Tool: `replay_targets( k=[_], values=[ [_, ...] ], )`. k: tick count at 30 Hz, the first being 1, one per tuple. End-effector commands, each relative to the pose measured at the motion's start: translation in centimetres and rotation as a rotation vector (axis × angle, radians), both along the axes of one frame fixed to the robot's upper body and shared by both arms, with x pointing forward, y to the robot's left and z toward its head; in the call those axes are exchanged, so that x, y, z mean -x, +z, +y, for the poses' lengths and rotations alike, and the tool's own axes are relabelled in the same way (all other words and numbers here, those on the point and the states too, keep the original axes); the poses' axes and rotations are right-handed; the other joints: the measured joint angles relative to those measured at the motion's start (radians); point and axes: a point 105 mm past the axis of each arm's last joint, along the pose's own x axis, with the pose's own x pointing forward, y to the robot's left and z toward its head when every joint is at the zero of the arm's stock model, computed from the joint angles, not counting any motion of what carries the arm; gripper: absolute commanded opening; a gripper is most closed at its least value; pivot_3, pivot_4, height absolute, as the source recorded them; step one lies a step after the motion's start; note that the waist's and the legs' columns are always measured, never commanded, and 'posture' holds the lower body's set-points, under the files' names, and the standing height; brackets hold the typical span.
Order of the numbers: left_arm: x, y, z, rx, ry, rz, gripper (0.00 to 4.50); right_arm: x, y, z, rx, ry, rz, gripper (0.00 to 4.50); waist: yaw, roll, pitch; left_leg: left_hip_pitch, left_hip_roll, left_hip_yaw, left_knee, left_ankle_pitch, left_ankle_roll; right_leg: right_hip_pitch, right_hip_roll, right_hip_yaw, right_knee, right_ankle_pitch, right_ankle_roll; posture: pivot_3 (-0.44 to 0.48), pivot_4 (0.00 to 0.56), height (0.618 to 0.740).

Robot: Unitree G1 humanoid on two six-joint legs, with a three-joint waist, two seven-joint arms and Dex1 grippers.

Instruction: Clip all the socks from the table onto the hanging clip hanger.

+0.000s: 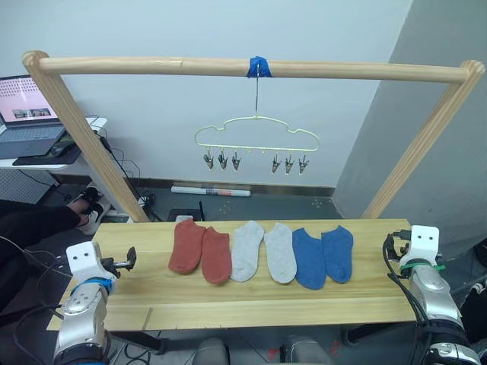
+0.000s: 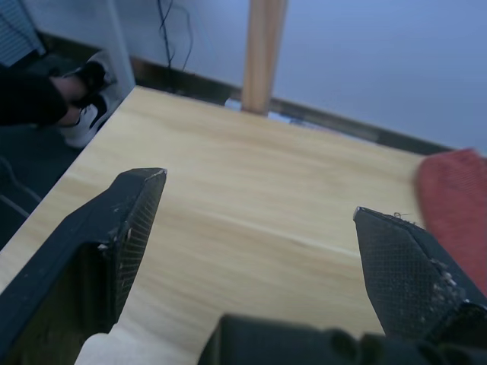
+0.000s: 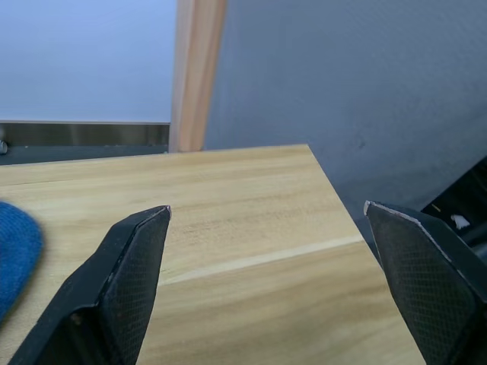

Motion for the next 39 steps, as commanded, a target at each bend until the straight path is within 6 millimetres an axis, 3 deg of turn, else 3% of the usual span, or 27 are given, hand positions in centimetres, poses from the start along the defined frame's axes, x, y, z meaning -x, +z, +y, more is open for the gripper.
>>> replay_targets(
  k=[1,9,13,20,24,31,36,39],
  values=[
    [-0.4,3.8,-1.5,-0.020,-0.110,-0.110,4.49,-1.0,3.2,2.1,0.045,0.167,-0.069,4.28,0.000,0.001,0.015,0.000,0.000,0.000,0.000,0.000,0.000,0.000,0.000,0.000,0.000,-0.001,-0.001,0.070,0.131,0.740],
    [-1.1,10.3,-5.4,-0.008,-0.310,-0.237,4.49,-0.5,6.9,10.1,-0.043,0.613,-0.106,4.28,0.003,0.000,0.099,-0.002,0.001,-0.001,0.001,0.000,0.000,-0.001,0.000,0.001,0.000,-0.001,-0.002,0.072,0.217,0.740],
    [-2.3,13.0,-8.0,-0.017,-0.402,-0.295,4.49,-0.1,10.2,14.7,-0.121,0.847,-0.188,4.28,0.003,-0.001,0.131,-0.005,0.000,-0.002,0.000,0.000,0.000,-0.003,0.000,-0.001,-0.001,0.002,0.005,0.069,0.244,0.740],
    [-4.6,17.7,-11.4,-0.031,-0.510,-0.417,4.49,0.7,16.7,21.5,-0.172,1.167,-0.330,4.28,0.005,-0.002,0.161,-0.020,0.000,-0.006,0.001,0.000,-0.001,-0.015,0.000,-0.006,-0.001,0.004,0.006,0.057,0.263,0.740],
    [-6.3,18.7,-12.5,-0.022,-0.549,-0.447,4.49,1.5,18.3,24.6,-0.165,1.286,-0.368,4.28,0.006,-0.004,0.168,-0.021,0.000,-0.008,0.001,0.000,-0.001,-0.015,0.000,-0.008,-0.001,0.004,0.005,0.041,0.268,0.740],
    [-8.2,20.0,-14.5,0.003,-0.622,-0.510,4.49,1.9,20.7,27.6,-0.206,1.372,-0.441,4.28,0.005,-0.007,0.171,-0.024,0.000,-0.010,0.002,-0.002,-0.003,-0.015,0.000,-0.011,-0.004,0.005,0.004,0.024,0.264,0.740],
    [-9.6,20.6,-15.2,-0.008,-0.631,-0.537,3.38,1.7,22.0,28.8,-0.223,1.390,-0.493,4.28,0.005,-0.007,0.171,-0.025,0.000,-0.014,0.002,-0.002,-0.003,-0.015,-0.001,-0.014,-0.004,0.005,0.004,0.016,0.257,0.740],
    [-10.1,20.8,-15.7,0.000,-0.632,-0.554,3.38,1.6,22.3,29.1,-0.221,1.392,-0.505,4.28,0.005,-0.007,0.171,-0.027,0.000,-0.016,0.003,-0.001,-0.003,-0.015,-0.001,-0.017,-0.004,0.005,0.004,0.012,0.246,0.740]
  ],
)
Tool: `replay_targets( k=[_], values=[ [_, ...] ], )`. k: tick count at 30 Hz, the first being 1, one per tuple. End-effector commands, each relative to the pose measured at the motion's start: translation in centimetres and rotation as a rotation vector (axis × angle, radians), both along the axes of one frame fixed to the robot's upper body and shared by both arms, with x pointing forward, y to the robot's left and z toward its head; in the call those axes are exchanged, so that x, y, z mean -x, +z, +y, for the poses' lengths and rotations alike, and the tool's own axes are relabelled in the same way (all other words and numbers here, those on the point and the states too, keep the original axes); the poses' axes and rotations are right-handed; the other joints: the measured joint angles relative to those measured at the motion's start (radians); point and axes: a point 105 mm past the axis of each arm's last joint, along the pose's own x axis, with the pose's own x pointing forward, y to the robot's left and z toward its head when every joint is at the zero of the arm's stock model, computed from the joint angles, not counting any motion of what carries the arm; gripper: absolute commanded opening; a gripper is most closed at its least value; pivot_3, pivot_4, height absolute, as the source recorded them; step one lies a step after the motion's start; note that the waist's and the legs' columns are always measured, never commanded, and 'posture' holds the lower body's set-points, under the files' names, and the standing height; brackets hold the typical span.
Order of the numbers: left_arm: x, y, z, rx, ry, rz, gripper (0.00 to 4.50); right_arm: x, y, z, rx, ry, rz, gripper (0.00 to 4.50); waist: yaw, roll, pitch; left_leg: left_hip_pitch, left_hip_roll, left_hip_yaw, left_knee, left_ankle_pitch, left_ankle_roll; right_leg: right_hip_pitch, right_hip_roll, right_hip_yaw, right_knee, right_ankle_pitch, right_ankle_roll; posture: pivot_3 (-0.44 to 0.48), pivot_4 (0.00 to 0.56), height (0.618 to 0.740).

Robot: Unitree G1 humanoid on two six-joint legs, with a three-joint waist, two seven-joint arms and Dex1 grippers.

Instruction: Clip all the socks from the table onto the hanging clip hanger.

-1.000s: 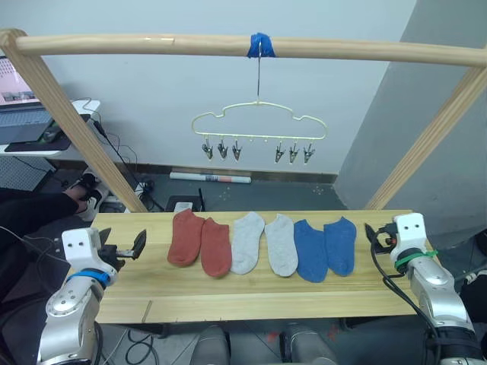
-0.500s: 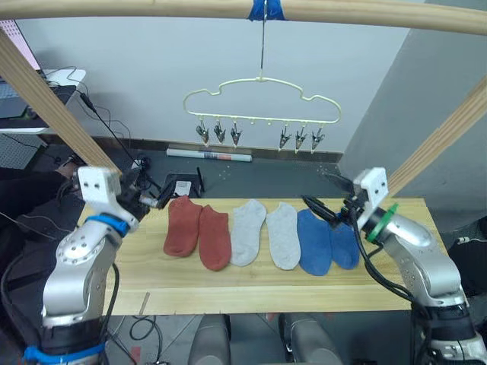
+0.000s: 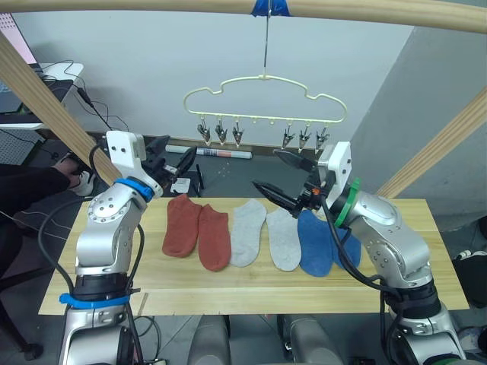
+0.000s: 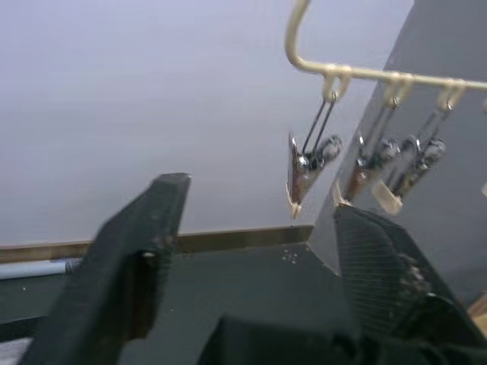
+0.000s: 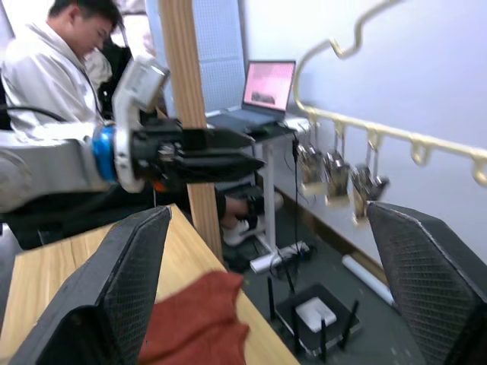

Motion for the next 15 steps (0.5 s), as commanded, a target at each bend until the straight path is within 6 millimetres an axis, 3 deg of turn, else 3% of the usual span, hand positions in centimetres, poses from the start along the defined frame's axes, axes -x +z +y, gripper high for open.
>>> replay_targets(
  k=[1,7,15],
  values=[
    [-0.3,1.0,-0.9,0.002,-0.015,-0.059,3.38,0.3,1.2,0.4,-0.021,0.009,-0.050,4.28,0.000,0.000,0.000,0.000,-0.001,-0.001,0.000,0.000,0.000,0.000,-0.001,-0.001,0.000,0.000,0.000,0.012,0.246,0.740],
    [-0.8,0.7,-2.2,0.012,-0.036,-0.076,3.38,0.3,1.8,1.1,-0.029,0.026,-0.069,4.28,-0.001,0.000,0.000,-0.004,-0.001,-0.009,0.001,0.000,0.000,0.000,-0.001,-0.010,0.000,0.000,0.000,0.001,0.236,0.740],
    [-1.9,0.4,-2.3,0.044,0.008,-0.098,3.38,0.1,2.3,1.7,-0.039,0.033,-0.086,4.28,-0.001,0.000,0.000,-0.006,-0.001,-0.013,0.003,0.002,-0.002,0.000,-0.001,-0.013,0.002,0.000,0.000,-0.008,0.228,0.740]
  ],
)
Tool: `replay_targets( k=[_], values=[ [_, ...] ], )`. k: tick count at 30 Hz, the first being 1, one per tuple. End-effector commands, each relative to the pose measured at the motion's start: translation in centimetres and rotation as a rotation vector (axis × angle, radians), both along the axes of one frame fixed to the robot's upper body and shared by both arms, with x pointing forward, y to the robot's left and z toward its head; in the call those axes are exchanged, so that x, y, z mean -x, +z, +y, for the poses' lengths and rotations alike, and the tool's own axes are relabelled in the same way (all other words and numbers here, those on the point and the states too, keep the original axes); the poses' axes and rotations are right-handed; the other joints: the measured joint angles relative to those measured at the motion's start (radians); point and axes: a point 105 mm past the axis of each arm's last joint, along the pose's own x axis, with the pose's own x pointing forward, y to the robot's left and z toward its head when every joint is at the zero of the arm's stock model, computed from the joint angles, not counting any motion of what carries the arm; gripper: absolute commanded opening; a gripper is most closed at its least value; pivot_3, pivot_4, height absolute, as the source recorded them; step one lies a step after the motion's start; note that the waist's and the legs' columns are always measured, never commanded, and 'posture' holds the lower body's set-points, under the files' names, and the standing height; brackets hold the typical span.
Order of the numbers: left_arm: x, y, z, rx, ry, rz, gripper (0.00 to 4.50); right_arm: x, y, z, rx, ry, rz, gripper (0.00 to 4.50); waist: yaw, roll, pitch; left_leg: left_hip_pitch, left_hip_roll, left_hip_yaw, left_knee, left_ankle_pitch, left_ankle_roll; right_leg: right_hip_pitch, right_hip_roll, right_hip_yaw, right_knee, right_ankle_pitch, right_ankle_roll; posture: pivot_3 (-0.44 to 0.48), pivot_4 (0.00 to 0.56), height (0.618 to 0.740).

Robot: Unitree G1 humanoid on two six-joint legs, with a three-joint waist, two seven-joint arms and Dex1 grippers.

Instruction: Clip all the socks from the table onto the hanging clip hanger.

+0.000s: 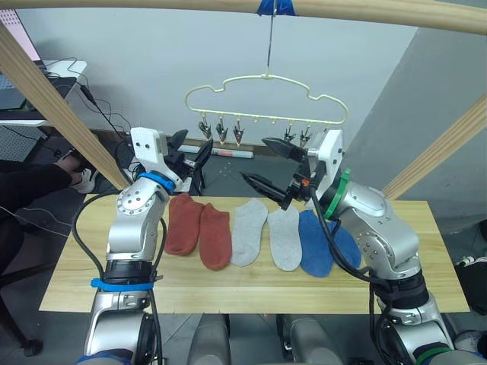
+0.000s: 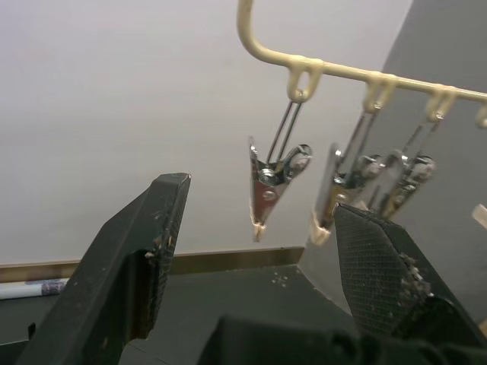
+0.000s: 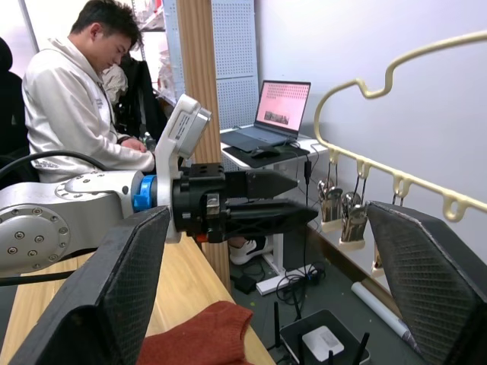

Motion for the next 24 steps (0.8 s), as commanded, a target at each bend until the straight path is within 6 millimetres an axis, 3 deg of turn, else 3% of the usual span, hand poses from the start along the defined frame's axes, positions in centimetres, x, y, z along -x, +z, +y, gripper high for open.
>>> replay_targets(
  k=[1,24],
  values=[
    [-0.1,1.3,0.0,-0.002,0.011,-0.066,3.38,0.4,1.3,0.2,-0.023,0.013,-0.056,4.28,0.000,0.000,0.000,0.000,0.000,0.000,0.000,0.000,0.000,0.000,0.000,0.000,0.000,0.000,0.000,-0.008,0.228,0.740],
    [-1.7,2.1,-0.4,0.022,0.025,-0.109,3.38,0.3,1.9,0.1,-0.020,0.019,-0.060,4.28,-0.002,0.000,0.000,0.000,0.000,-0.003,0.001,0.002,-0.002,0.000,0.000,-0.003,0.004,0.000,0.000,-0.027,0.234,0.740]
  ],
)
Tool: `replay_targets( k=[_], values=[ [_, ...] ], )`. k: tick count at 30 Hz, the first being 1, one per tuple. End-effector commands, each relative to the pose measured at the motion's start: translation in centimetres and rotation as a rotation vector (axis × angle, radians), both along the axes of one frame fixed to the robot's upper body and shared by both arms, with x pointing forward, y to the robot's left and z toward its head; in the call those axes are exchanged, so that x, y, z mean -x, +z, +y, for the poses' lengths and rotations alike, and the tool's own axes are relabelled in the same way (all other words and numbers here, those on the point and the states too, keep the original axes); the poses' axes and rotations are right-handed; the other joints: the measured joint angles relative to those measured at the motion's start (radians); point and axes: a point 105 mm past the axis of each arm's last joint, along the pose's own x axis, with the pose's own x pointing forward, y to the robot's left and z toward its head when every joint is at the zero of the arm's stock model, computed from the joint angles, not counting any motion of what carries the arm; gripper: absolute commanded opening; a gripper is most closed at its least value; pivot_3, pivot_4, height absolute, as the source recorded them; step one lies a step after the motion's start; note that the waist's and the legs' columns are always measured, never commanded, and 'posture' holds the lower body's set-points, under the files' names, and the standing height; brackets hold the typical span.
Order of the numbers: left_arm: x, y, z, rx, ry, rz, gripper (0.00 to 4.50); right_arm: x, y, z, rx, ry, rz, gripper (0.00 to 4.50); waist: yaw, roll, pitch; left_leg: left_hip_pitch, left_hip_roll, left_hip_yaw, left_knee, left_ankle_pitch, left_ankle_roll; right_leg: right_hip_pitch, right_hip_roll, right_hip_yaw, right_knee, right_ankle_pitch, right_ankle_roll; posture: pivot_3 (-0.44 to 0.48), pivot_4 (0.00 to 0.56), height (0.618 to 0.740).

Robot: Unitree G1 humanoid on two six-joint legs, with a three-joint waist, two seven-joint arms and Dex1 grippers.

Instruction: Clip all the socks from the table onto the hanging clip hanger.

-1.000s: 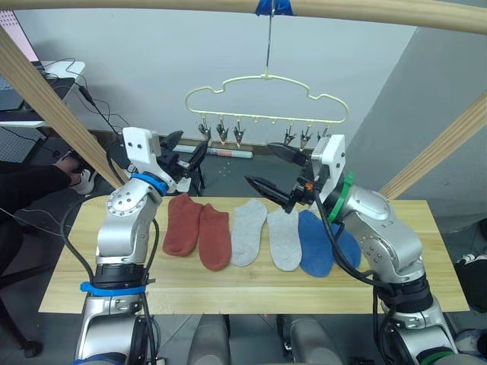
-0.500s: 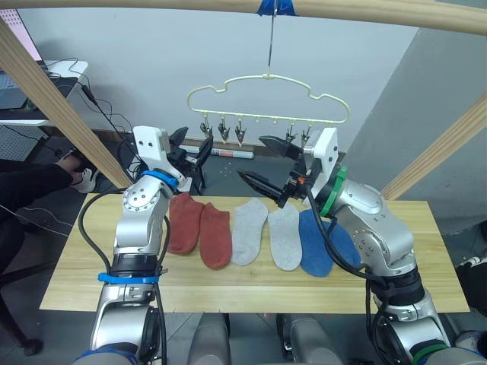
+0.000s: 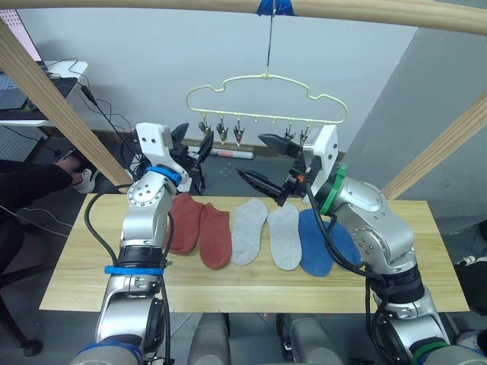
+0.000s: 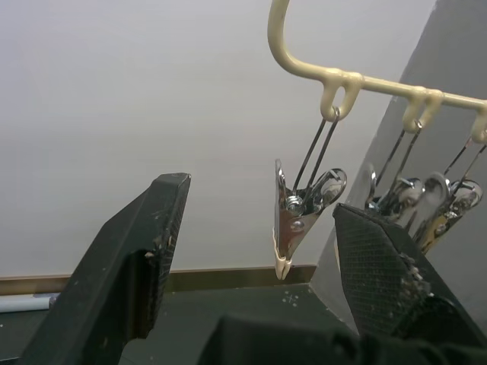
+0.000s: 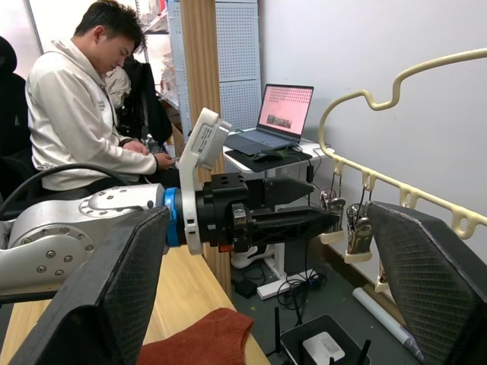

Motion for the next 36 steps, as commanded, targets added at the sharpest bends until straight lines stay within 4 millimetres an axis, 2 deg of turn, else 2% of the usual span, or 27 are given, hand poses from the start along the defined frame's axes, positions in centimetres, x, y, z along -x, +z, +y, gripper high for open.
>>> replay_targets(
  k=[1,13,16,24,31,36],
  values=[
    [0.0,1.7,-0.3,0.001,-0.002,-0.070,3.38,0.5,1.2,-0.2,-0.017,0.011,-0.047,4.28,0.000,0.000,0.000,0.000,0.000,0.000,0.000,0.000,0.000,0.000,0.000,0.000,0.000,0.000,0.000,-0.027,0.234,0.740],
    [-0.1,2.2,-0.6,0.018,-0.008,-0.085,3.38,0.8,1.8,0.0,-0.028,0.025,-0.055,4.28,-0.001,0.000,0.000,0.000,0.000,0.000,0.000,0.000,0.000,0.000,0.000,0.000,0.000,0.000,0.000,-0.029,0.237,0.740],
    [0.0,2.1,-0.9,0.029,-0.029,-0.082,2.82,0.8,1.9,0.0,-0.030,0.025,-0.055,4.28,-0.001,0.000,0.000,0.000,0.000,0.000,0.000,0.000,0.000,0.000,0.000,0.000,0.000,0.000,0.000,-0.031,0.238,0.740],
    [0.0,2.3,-1.6,0.034,-0.056,-0.087,0.39,0.7,1.8,-0.1,-0.043,0.020,-0.028,4.28,0.000,0.000,0.000,0.000,0.000,0.000,0.000,0.000,0.000,0.000,0.000,0.000,0.000,0.000,0.000,-0.023,0.236,0.740],
    [0.1,2.4,-0.9,0.020,-0.032,-0.092,0.32,0.7,1.6,0.0,-0.042,0.023,-0.020,4.28,0.000,0.000,0.000,0.000,0.000,0.000,0.000,0.000,0.000,0.000,0.000,0.000,0.000,0.000,0.000,-0.016,0.239,0.740],
    [0.1,1.8,-0.4,-0.016,-0.001,-0.066,0.32,0.7,1.6,0.0,-0.037,0.027,-0.020,4.28,0.000,0.000,0.000,0.000,0.000,0.000,0.000,0.000,0.000,0.000,0.000,0.000,0.000,0.000,0.000,-0.012,0.238,0.740]
  ],
)
